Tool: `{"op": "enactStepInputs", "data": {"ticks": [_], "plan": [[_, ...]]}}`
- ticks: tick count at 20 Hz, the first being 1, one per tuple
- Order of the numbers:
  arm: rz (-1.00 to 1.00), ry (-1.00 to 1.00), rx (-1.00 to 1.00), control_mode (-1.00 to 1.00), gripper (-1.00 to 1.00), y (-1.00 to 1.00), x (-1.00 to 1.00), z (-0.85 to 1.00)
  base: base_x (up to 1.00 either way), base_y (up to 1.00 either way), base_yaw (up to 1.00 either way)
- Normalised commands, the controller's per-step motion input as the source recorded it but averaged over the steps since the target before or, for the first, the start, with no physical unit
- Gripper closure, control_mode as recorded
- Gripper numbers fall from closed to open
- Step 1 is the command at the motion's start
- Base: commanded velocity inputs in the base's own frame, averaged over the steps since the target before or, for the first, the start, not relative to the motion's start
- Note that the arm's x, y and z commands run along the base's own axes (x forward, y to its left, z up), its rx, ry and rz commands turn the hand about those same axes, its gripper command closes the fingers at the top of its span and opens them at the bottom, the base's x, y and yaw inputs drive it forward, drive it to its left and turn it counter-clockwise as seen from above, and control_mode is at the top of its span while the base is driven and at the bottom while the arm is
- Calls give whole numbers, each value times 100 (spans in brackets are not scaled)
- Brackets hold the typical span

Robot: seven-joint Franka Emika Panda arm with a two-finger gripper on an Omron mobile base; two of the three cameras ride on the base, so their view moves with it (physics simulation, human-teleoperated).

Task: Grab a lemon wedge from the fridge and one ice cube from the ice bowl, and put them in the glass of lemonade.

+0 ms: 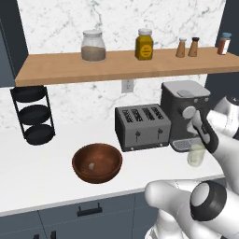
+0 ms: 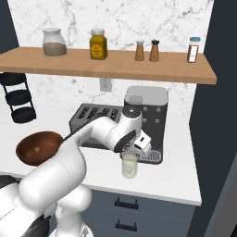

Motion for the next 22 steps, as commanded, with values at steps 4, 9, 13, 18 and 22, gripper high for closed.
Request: {"op": "enactStepInputs", "data": {"ticks": [4, 9, 13, 18, 22], "plan": [[0, -6, 2, -100, -100, 0, 0, 21, 0, 0, 0], [0, -10, 0, -100, -100, 16, -23, 13, 0, 0, 0], [2, -14, 0, -100, -100, 36, -44, 12, 0, 0, 0], [4, -7, 0, -100, -100, 54, -49, 9, 0, 0, 0], [8, 0, -7, -100, -100, 82, -30, 21, 0, 0, 0]]}}
